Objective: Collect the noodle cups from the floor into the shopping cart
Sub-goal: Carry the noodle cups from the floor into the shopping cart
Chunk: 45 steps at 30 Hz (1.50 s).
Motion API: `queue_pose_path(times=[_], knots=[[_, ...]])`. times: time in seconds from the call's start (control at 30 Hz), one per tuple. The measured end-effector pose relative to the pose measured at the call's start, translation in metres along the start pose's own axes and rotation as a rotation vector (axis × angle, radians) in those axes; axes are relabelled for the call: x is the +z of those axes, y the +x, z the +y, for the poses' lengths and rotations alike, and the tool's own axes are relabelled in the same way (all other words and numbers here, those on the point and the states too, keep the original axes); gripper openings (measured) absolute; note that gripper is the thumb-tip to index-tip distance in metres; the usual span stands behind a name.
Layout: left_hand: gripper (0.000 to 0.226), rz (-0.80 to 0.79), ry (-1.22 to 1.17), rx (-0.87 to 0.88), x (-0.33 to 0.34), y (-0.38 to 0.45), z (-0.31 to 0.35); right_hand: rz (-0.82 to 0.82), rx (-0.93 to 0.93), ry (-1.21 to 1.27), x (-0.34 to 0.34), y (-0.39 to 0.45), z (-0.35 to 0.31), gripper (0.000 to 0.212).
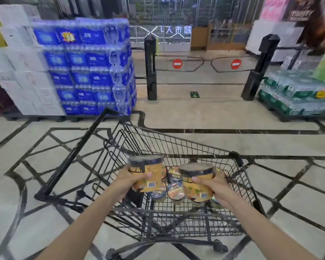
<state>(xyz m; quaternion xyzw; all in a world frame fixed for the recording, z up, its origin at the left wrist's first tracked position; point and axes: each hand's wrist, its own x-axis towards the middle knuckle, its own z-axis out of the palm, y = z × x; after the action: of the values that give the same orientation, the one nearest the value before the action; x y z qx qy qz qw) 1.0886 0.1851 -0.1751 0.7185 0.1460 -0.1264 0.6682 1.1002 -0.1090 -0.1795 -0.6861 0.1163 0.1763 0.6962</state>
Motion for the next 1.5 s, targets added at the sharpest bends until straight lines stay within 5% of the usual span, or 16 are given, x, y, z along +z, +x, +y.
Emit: queue_pose_path(times=[0.27,0.4,0.57,0.67,0.77,1.07,1.17,1.23,1.3,1.37,1.5], knots=[[0.1,-0.078,0.182,-0.235,-0.004,0.096,-0.071,0.031,0.162,-0.107,0.019,0.083,0.066,0.078],[0.092,-0.16,0.196,-0.325,0.002,0.136,-0.113,-0.026,0.203,-0.125,0.025,0.121,0.104,0.1],[0.115,-0.16,0.22,-0.451,0.002,0.184,-0.182,-0.069,0.314,-0.013,0.026,0.159,0.135,0.062],[0.108,-0.196,0.238,-0.472,0.004,0.202,-0.201,-0.126,0.383,-0.027,0.022,0.178,0.163,0.082],[0.093,-0.251,0.209,-0.471,0.002,0.223,-0.222,-0.178,0.385,0.012,0.017,0.191,0.186,0.079],[0.106,-0.318,0.151,-0.417,0.011,0.236,-0.287,-0.257,0.308,-0.079,-0.005,0.219,0.255,0.091],[0.125,-0.346,0.459,-0.221,0.007,0.242,-0.317,-0.241,0.288,-0.147,-0.013,0.221,0.279,0.11],[0.116,-0.426,0.359,-0.249,0.006,0.242,-0.333,-0.215,0.357,-0.227,-0.018,0.221,0.29,0.112],[0.116,-0.501,0.521,-0.246,0.014,0.232,-0.331,-0.223,0.48,-0.31,-0.024,0.224,0.307,0.119],[0.135,-0.292,0.492,-0.305,0.026,0.233,-0.333,-0.281,0.515,-0.406,-0.03,0.227,0.331,0.132],[0.12,-0.292,0.573,-0.393,0.03,0.231,-0.326,-0.283,0.672,-0.516,-0.009,0.225,0.294,0.129]])
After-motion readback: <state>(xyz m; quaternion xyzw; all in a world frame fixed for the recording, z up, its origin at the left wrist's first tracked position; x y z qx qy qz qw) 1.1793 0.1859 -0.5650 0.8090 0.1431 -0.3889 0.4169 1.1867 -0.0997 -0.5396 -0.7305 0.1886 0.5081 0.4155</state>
